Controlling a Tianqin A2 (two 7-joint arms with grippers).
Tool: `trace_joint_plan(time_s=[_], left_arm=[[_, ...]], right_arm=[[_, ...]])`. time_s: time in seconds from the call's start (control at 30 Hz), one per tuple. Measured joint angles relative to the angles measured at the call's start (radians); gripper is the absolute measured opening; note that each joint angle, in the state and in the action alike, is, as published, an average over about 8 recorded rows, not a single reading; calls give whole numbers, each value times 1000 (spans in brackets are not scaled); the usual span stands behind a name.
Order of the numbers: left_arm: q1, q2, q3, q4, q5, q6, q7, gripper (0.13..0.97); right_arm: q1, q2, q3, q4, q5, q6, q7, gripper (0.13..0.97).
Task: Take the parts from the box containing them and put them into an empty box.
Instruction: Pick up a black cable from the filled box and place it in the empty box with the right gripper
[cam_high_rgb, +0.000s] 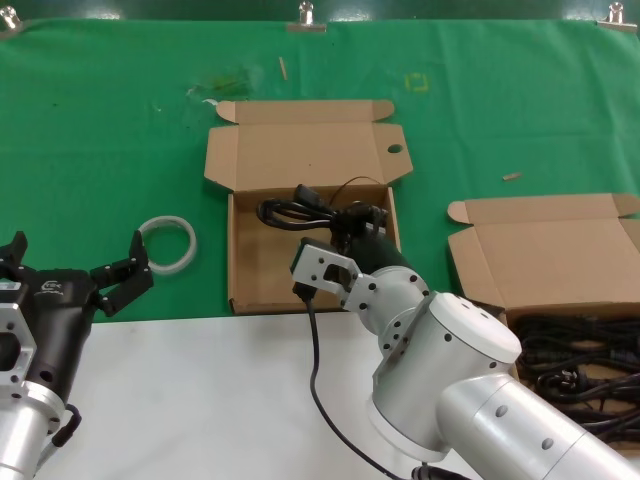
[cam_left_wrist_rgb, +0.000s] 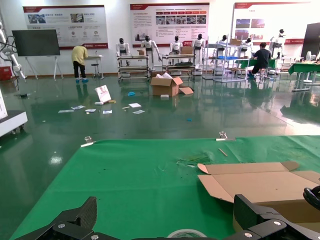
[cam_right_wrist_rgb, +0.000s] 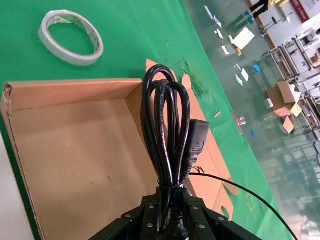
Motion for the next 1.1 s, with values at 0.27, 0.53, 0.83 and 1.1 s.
trace_joint_plan(time_s=[0.27, 0.53, 0.83, 1.1], left_arm=[[0, 0, 0, 0, 0, 0, 0, 965], [0, 0, 0, 0, 0, 0, 0, 965], [0, 0, 0, 0, 0, 0, 0, 965], [0, 0, 0, 0, 0, 0, 0, 965]], right_arm=[[7, 0, -19, -8, 0, -9, 26, 202], [12, 0, -28, -16, 0, -21, 43, 202], [18, 3, -32, -29, 0, -45, 114, 202], [22, 10, -41, -31, 0, -54, 150, 220]])
